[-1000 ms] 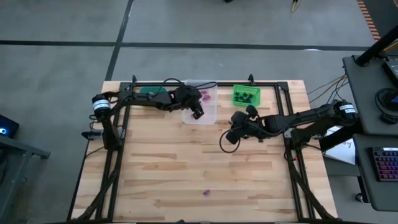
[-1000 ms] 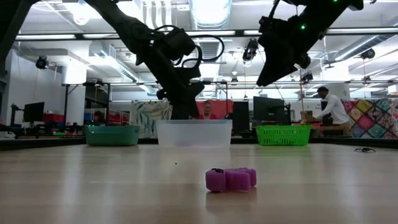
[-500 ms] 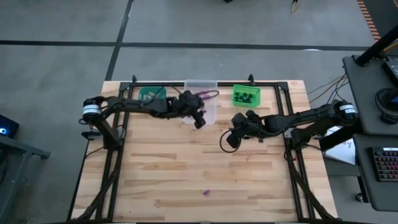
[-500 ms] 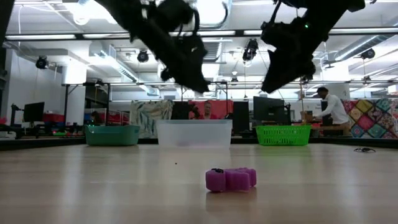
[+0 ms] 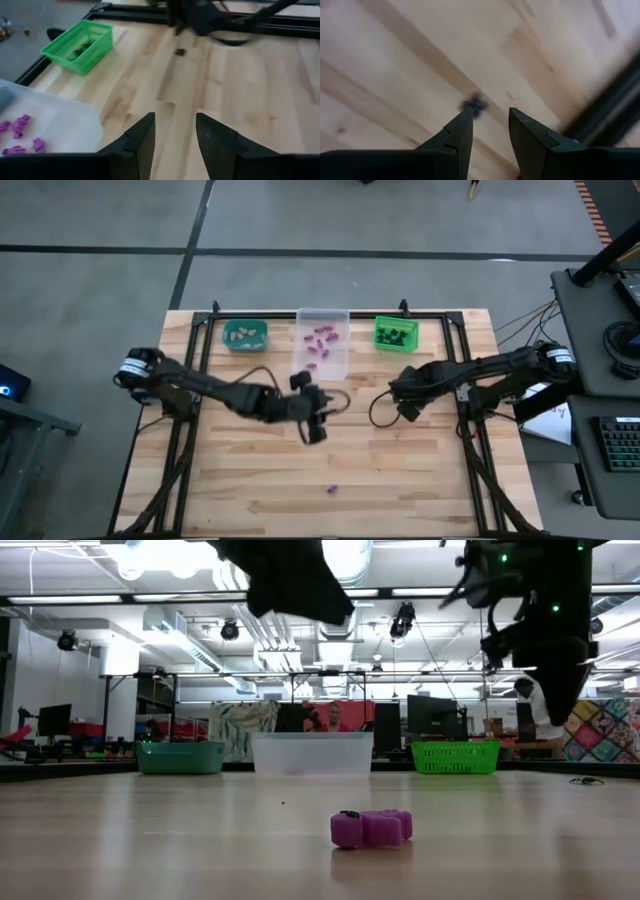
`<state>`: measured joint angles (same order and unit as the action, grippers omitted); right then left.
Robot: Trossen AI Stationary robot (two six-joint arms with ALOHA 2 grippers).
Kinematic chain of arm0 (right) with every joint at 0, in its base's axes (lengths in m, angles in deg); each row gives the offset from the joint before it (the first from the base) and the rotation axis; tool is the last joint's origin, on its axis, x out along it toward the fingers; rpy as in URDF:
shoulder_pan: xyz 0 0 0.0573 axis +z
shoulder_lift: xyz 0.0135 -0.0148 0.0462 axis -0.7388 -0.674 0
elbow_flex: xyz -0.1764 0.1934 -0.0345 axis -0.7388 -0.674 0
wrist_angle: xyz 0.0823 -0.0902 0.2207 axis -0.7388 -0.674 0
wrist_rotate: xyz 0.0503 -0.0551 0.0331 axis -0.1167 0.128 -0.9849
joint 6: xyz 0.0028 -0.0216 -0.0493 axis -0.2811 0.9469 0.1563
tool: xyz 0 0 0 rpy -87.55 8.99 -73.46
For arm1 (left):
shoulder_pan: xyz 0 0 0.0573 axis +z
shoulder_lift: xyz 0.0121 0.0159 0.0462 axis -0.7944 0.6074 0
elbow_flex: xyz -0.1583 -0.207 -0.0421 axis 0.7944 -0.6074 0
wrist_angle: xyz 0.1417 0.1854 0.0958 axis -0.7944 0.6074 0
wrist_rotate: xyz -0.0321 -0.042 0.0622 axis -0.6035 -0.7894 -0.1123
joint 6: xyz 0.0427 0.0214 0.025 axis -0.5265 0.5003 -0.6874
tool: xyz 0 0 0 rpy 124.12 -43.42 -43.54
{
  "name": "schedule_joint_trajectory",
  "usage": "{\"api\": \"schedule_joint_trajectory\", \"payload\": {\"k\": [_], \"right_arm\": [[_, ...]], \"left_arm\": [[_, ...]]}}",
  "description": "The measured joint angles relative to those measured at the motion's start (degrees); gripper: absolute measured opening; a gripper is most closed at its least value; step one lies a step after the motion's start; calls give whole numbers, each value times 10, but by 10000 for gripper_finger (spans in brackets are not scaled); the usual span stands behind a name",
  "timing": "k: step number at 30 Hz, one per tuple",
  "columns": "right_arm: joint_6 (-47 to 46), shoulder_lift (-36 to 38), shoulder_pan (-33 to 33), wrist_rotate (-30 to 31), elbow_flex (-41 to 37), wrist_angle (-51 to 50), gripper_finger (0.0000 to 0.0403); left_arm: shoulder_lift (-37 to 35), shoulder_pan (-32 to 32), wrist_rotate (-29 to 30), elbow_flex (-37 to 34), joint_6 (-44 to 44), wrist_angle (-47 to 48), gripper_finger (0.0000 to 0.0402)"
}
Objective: Sort Halloween decoration
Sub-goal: Put the black spider toy into the green bin
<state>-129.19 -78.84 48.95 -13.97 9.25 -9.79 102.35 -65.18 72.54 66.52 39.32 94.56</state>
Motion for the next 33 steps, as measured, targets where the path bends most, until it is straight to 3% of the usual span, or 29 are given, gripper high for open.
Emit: {"api": "schedule_joint_trajectory", "payload": {"k": [10, 23, 33], "right_arm": [[-34, -11, -19, -28, -60, 28, 116], [-80, -114, -18, -23, -99, 108, 116], [-56, -136, 6, -10, -34, 172, 116]], "left_arm": [[0, -97, 141, 0, 6, 3, 125], [1, -113, 150, 0, 4, 8, 125], [2, -112, 152, -1, 2, 20, 125]]}}
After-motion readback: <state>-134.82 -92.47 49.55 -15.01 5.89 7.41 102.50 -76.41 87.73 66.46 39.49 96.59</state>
